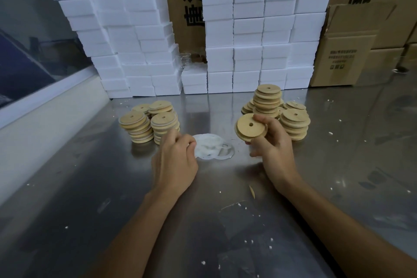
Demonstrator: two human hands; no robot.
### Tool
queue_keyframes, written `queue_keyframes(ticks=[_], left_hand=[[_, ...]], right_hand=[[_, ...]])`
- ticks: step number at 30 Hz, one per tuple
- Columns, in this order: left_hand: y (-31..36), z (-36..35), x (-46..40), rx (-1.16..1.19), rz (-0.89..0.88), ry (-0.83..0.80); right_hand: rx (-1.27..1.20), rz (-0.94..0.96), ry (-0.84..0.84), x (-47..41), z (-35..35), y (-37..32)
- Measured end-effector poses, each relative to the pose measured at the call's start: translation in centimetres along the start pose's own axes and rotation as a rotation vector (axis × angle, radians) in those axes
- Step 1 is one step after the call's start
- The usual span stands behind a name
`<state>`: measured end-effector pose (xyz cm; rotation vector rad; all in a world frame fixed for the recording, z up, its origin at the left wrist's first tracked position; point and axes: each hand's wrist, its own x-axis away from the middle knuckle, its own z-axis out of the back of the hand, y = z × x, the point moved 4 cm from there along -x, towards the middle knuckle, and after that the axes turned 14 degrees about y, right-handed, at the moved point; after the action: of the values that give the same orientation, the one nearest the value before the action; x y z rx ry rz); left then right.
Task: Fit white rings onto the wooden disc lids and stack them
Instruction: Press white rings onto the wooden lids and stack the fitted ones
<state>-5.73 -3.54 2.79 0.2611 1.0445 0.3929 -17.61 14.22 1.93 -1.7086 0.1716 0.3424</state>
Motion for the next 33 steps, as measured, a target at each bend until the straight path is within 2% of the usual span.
queue_keyframes(ticks=[2, 4, 8, 10, 15, 20, 24, 27, 33], left_hand=[[0.6, 0.5, -0.3, 0.09, -0.071, 0.08], [1.2, 0.6, -0.2, 0.273, -0.059, 0.052], [1.7, 0.2, 0.1, 0.533, 0.187, 0.02], [1.8, -0.1, 0.2, 0.577, 0.247, 0.003], [1.7, -0.9, 0.9, 0.541, 0.243, -0.012], [1.7, -2.0, 1.7, 0.842, 0.61, -0.19], [1.8, -2.1, 1.8, 0.909, 0.715, -0.144], [1.4, -2.1, 1.7, 0.857, 0.694, -0.085], [1.3, -1.5, 1.1, 0.654, 0.435, 0.003]], right_hand=[[0.034, -0.007, 0.021, -0.1, 0.0, 0.1], [0.101, 0.024, 0.028, -0.2, 0.0, 0.2], [0.17, 0.127, -0.111, 0.6, -0.7, -0.1], [0.193, 0.186, -0.169, 1.2, -1.1, -0.5], [0.204, 0.348, -0.227, 2.0, -2.0, -0.8], [0.269, 0.408, -0.23, 2.0, -2.0, -0.7], [0.312, 0.451, -0.24, 2.1, -2.1, -1.0], [0.327, 0.476, -0.245, 2.3, -2.2, -1.3], [0.374, 0.508, -0.175, 2.0, -1.9, -1.2]])
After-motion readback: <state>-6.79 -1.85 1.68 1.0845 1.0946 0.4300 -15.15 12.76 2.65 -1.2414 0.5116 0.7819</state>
